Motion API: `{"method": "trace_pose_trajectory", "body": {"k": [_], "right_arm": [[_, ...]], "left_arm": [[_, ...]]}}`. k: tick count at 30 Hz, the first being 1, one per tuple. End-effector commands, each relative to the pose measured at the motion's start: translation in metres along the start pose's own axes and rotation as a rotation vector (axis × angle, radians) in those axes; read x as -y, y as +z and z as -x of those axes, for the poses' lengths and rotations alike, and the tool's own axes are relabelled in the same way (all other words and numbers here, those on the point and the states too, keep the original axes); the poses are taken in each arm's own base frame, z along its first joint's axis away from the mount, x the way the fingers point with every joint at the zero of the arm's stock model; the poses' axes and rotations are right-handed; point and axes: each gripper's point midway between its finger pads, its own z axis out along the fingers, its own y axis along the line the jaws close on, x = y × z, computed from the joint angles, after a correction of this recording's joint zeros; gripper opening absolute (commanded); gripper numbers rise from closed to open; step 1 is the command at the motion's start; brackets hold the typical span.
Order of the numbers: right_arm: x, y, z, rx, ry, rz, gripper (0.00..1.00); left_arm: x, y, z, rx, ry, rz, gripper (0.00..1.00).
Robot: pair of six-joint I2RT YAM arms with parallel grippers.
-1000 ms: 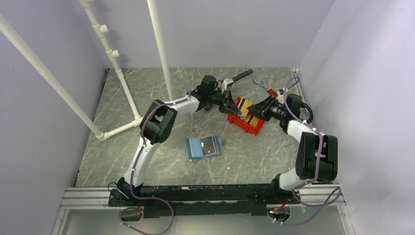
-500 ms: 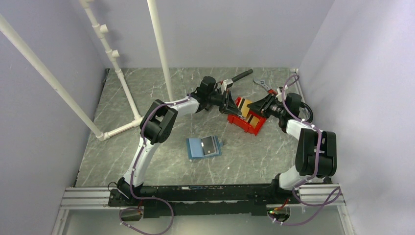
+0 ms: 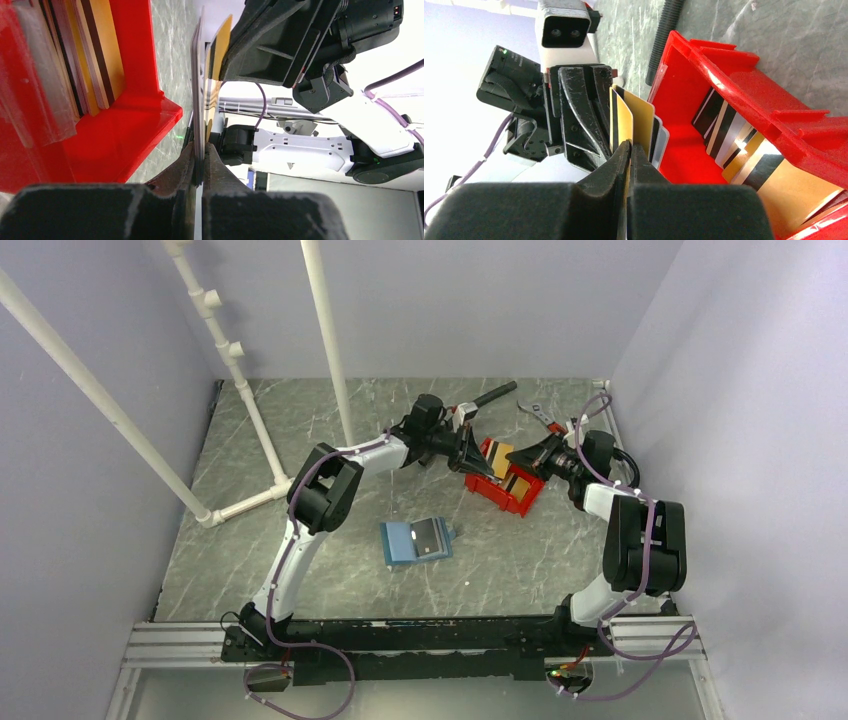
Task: Put the credit cards into the card holder
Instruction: Place the credit card in the storage box.
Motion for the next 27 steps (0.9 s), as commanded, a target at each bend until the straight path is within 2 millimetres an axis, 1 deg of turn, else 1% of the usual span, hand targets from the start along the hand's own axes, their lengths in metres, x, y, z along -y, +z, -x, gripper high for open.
{"method": "trace_pose_trajectory", "body": {"k": [1, 6, 9, 13, 16, 19, 22, 24, 25, 27], "right_arm": [[-0.003, 0.001, 0.007, 0.033, -0.033, 0.027, 0.00], [0.006, 0.000, 0.002, 0.028, 0.025, 0.026, 0.00], [0.011, -0.001, 0.002, 0.027, 0.040, 0.012, 0.00], [0.022, -0.002, 0.001, 0.026, 0.068, -0.010, 0.00], [0.024, -0.003, 0.001, 0.023, 0.095, -0.003, 0.00], [0.021, -0.007, 0.004, 0.031, 0.083, -0.017, 0.00], [0.017, -0.010, 0.009, 0.041, 0.071, -0.031, 0.00], [0.014, -0.011, 0.013, 0.046, 0.071, -0.031, 0.00], [0.012, -0.012, 0.015, 0.049, 0.070, -0.027, 0.00], [0.008, -0.013, 0.018, 0.055, 0.067, -0.029, 0.00]], "left_arm": [[0.005, 0.013, -0.005, -0.030, 0.036, 0.014, 0.07], [-0.001, 0.007, -0.004, -0.021, 0.026, 0.027, 0.21], [-0.006, 0.003, -0.004, -0.013, 0.013, 0.042, 0.27], [-0.005, -0.002, -0.002, -0.003, 0.025, 0.053, 0.35], [-0.002, -0.003, 0.000, 0.001, 0.031, 0.062, 0.39], [0.003, -0.006, 0.001, 0.009, 0.049, 0.076, 0.48], [-0.001, -0.009, -0.001, 0.010, 0.031, 0.126, 0.56], [-0.003, -0.011, 0.003, 0.028, 0.031, 0.155, 0.61], [-0.003, -0.012, 0.004, 0.035, 0.033, 0.168, 0.67], [-0.002, -0.013, 0.006, 0.038, 0.036, 0.189, 0.75]]}}
